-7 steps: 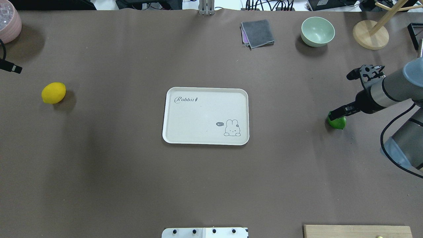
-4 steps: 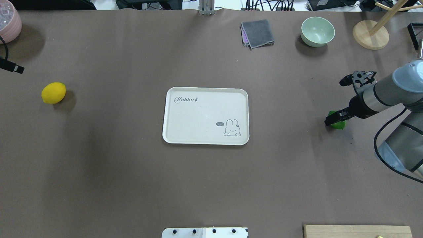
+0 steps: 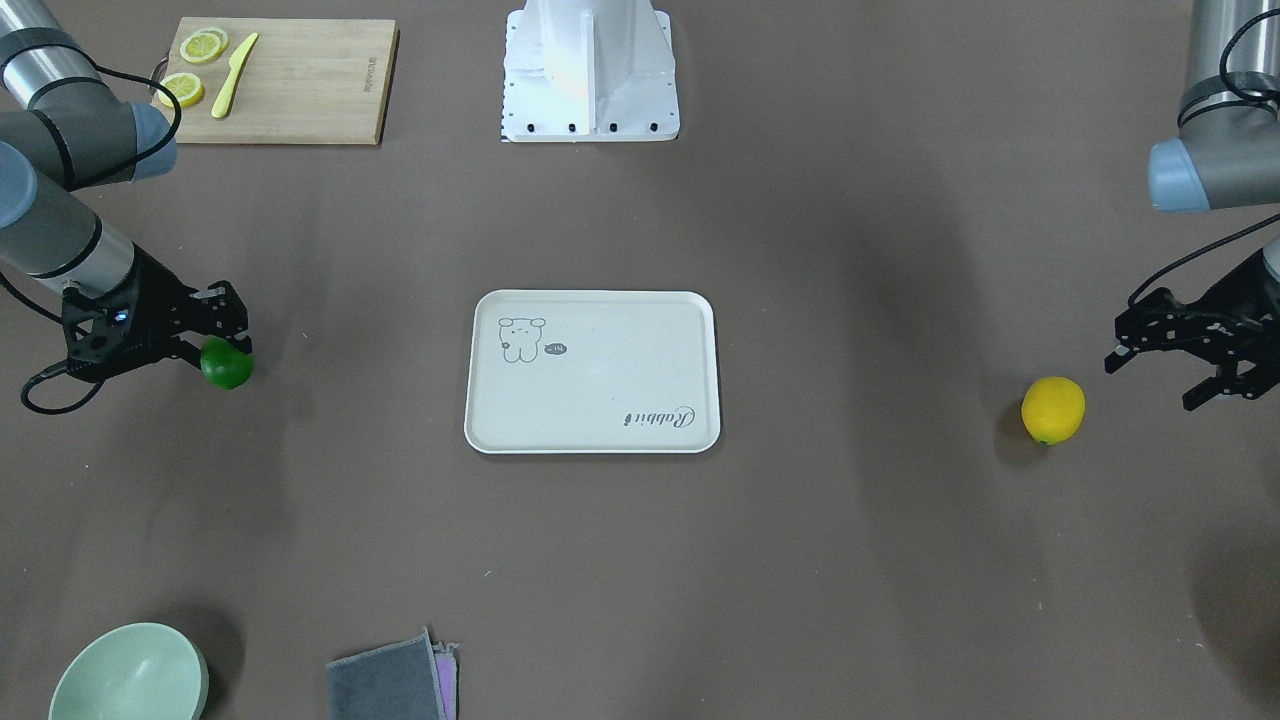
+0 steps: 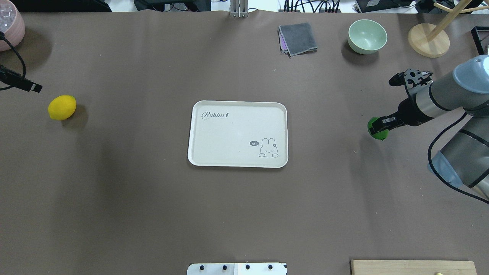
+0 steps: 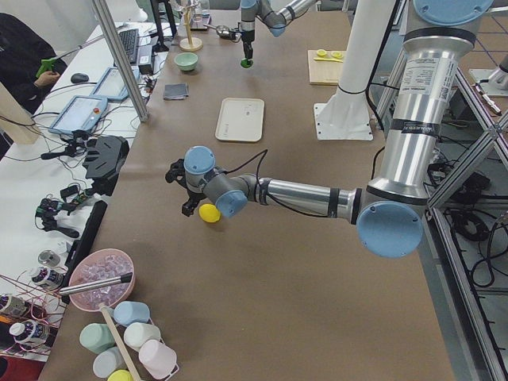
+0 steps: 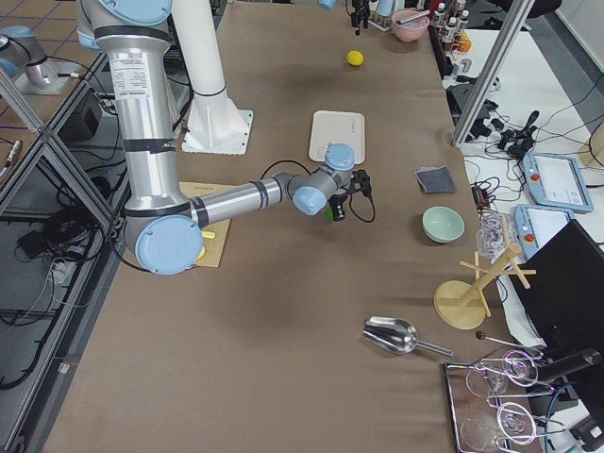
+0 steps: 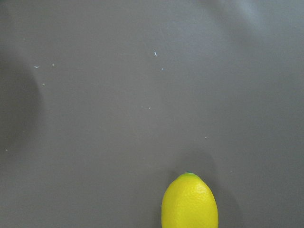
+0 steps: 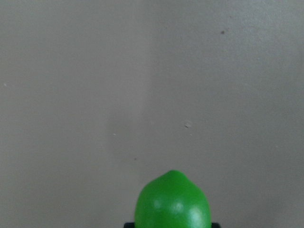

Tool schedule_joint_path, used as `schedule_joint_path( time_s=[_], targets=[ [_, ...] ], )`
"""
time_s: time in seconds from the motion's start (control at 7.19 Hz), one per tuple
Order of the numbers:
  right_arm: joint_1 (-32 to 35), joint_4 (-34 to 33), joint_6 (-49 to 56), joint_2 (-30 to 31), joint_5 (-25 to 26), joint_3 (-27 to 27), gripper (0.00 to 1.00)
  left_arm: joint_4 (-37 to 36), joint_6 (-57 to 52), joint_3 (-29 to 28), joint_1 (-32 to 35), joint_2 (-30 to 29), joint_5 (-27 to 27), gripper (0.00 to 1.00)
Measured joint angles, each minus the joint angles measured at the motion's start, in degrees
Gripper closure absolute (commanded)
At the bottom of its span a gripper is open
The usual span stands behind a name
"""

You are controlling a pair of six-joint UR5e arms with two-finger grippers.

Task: Place all lemons on tray

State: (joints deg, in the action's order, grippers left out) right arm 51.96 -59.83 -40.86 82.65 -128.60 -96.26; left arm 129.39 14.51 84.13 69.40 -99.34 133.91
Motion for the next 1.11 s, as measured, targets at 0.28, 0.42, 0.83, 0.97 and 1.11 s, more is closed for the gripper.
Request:
schedule_joint_path(
  time_s=[0.28, 0.42, 0.83, 0.97, 1.11],
  targets=[
    [1.08, -0.15, -6.16, -2.42, -2.64, -2.1, 1.0, 4.28, -1.58, -2.96, -1.92, -0.46, -0.44, 0.03],
    [1.23, -0.18, -9.44, -3.95, -3.39, -2.81, 1.0, 5.04, -1.75, -3.71, -2.77, -0.7, -0.96, 0.03],
    [0.67, -0.22, -17.03, -7.96, -4.14, -4.07, 1.0, 5.38, -1.41, -6.07, -5.49, -2.17, -4.84, 0.03],
    [0.11, -0.23, -19.25, -9.29, -4.0, -4.25, 1.0, 5.41, -1.24, -6.9, -6.59, -2.81, -5.88, 0.03],
    [-0.71, -0.26, -21.65, -10.66, -3.4, -4.33, 1.0, 5.43, -1.04, -7.62, -7.52, -3.22, -6.32, 0.03]
  ],
)
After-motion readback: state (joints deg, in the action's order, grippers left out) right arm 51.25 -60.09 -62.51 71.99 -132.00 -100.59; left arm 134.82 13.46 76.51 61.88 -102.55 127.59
